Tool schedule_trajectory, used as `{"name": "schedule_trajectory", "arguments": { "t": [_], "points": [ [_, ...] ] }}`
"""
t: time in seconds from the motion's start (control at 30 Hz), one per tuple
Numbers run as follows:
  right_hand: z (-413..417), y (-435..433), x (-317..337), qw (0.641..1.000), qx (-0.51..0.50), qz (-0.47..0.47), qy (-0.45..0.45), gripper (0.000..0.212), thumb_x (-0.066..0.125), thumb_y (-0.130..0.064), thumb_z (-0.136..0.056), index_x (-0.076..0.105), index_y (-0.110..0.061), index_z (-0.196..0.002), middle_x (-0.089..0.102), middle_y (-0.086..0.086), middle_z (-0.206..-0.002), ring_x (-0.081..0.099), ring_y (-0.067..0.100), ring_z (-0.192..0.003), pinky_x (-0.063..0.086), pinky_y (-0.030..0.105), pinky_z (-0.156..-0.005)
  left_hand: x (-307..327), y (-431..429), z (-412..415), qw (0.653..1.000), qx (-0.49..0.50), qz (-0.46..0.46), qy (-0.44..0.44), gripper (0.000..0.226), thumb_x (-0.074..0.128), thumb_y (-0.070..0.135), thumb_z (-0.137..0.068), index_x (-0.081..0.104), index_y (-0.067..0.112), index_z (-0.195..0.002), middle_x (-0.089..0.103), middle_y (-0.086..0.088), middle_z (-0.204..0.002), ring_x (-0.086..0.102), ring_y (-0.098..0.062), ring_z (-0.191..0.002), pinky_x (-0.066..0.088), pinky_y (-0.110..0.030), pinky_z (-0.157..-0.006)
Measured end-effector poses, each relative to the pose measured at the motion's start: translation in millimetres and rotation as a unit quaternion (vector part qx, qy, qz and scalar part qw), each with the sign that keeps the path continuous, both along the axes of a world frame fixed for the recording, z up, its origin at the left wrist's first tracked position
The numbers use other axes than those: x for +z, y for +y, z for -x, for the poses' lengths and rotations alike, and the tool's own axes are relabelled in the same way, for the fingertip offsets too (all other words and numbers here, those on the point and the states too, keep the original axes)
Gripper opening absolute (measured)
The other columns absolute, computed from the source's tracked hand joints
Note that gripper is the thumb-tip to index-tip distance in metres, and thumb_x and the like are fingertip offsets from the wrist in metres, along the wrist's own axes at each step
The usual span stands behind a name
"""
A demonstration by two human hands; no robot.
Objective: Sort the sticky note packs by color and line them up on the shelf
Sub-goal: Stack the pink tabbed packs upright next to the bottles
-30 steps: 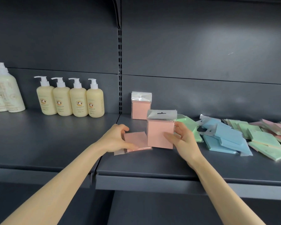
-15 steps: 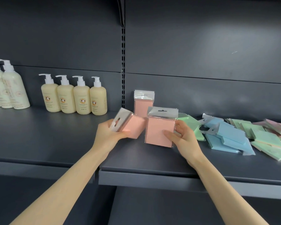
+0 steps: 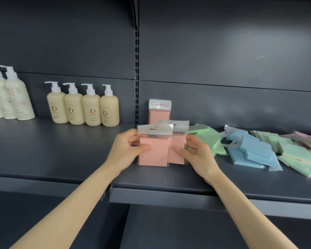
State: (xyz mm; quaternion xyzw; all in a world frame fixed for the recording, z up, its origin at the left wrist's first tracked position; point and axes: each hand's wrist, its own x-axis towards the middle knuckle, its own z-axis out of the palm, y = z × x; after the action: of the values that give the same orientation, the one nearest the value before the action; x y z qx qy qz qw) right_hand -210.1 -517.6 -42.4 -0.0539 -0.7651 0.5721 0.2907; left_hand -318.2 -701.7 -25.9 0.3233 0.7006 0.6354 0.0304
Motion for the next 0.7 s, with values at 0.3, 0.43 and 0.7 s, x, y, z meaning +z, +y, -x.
{"name": "schedule_trajectory", "arguments": {
  "t": [0.3, 0.43, 0.7],
  "points": [
    [0.3, -0.4, -2.8, 0.989, 0.105, -0.051, -0.096, 0.036, 0.057, -0.026, -0.093, 0.042, -0.010, -0.122, 0.059, 0.008, -0.123, 0.060, 0.014, -0.108, 0.051, 0.028, -0.091, -9.8, 21.4, -13.4, 0.994, -0.034, 0.106, 0.021, 0.039, 0.060, 0.022, -0.091, 0.038, 0.030, -0.123, 0.050, 0.007, -0.134, 0.057, -0.006, -0.107, 0.045, -0.027, -0.096],
    [4.8, 2.1, -2.9, 0.978, 0.130, -0.081, -0.139, 0.041, 0.052, -0.019, -0.096, 0.031, -0.014, -0.131, 0.053, -0.002, -0.129, 0.052, 0.010, -0.118, 0.044, 0.027, -0.101, -12.4, 18.2, -6.6, 0.976, -0.084, 0.200, -0.005, 0.041, 0.055, 0.024, -0.094, 0.043, 0.020, -0.133, 0.060, 0.009, -0.125, 0.057, -0.004, -0.111, 0.043, -0.033, -0.103],
    [14.5, 4.4, 7.5, 0.924, 0.032, -0.327, -0.198, 0.025, 0.046, -0.031, -0.097, 0.038, -0.018, -0.117, 0.037, -0.004, -0.101, 0.042, 0.019, -0.099, 0.036, 0.032, -0.096, -13.9, 12.4, -0.4, 0.947, -0.033, 0.291, 0.129, 0.045, 0.041, 0.023, -0.100, 0.029, 0.023, -0.143, 0.058, 0.007, -0.122, 0.058, -0.016, -0.101, 0.045, -0.023, -0.084]
  ]
}}
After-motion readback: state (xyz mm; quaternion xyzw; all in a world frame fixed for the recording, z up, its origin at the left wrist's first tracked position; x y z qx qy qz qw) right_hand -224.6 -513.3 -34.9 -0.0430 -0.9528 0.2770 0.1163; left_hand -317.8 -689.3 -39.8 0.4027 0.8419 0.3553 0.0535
